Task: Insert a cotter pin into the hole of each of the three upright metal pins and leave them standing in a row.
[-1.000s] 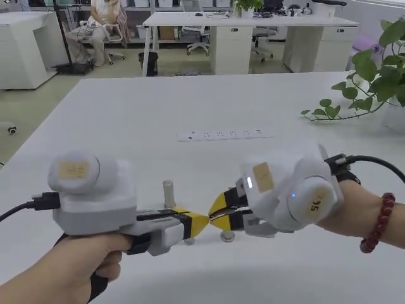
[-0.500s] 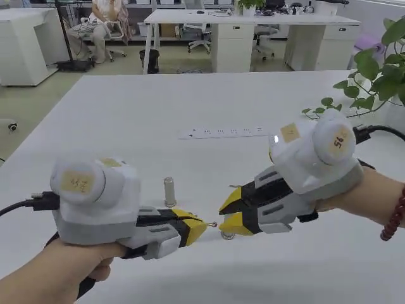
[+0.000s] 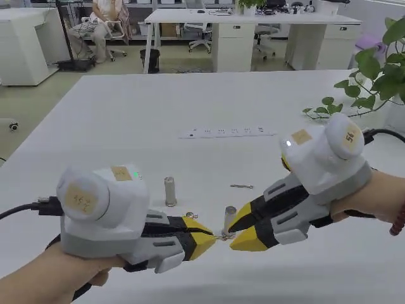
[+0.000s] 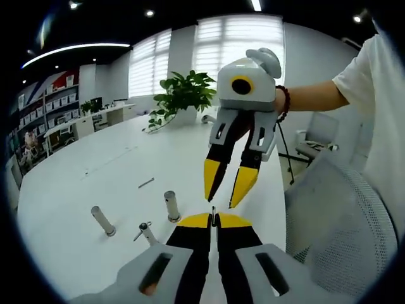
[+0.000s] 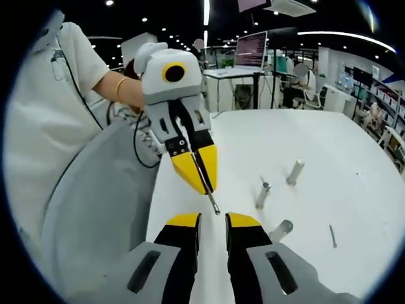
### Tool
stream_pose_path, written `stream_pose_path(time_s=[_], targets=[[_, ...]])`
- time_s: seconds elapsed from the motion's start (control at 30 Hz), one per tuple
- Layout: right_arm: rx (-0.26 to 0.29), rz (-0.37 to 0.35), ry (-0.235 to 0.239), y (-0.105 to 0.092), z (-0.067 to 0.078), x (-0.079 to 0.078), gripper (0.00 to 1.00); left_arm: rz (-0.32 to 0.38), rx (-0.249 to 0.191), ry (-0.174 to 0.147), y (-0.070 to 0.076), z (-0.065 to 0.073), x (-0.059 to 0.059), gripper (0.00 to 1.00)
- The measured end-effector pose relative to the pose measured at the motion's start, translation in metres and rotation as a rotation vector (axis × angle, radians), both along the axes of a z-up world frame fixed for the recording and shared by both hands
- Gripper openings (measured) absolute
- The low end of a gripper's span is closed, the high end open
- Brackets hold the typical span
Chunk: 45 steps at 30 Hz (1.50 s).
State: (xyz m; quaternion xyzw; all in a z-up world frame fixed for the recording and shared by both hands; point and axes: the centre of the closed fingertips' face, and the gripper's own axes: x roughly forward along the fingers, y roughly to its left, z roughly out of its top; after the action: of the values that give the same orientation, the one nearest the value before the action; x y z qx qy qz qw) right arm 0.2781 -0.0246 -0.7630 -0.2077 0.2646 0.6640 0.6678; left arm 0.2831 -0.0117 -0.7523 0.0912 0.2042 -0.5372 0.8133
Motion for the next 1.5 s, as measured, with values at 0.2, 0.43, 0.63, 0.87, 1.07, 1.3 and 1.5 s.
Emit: stream_pose_path(time_s=[0.2, 0.43, 0.63, 0.87, 1.07, 1.3, 1.5], targets=[[0.010, 0.034, 0.033, 0.002, -0.003, -0.009, 0.16, -0.052, -0.003, -0.009, -0.003, 0.001, -0.008, 0.00], [0.034, 0.072, 0.048, 0.004, -0.004, -0.014, 0.15, -0.093, -0.015, -0.014, -0.007, 0.003, -0.016, 0.00], [0.059, 0.099, 0.064, 0.005, -0.003, -0.019, 0.13, -0.120, -0.031, -0.015, -0.009, 0.005, -0.021, 0.00], [0.084, 0.095, 0.081, 0.006, -0.001, -0.021, 0.10, -0.125, -0.065, 0.005, -0.010, 0.009, -0.023, 0.00], [0.103, 0.103, 0.086, 0.007, -0.001, -0.023, 0.06, -0.129, -0.079, 0.010, -0.010, 0.009, -0.024, 0.00], [0.100, 0.117, 0.050, 0.008, -0.001, -0.021, 0.04, -0.117, -0.096, 0.021, -0.008, 0.007, -0.023, 0.01], [0.080, 0.132, 0.036, 0.007, -0.001, -0.022, 0.02, -0.122, -0.082, -0.005, -0.009, 0.007, -0.022, 0.02]])
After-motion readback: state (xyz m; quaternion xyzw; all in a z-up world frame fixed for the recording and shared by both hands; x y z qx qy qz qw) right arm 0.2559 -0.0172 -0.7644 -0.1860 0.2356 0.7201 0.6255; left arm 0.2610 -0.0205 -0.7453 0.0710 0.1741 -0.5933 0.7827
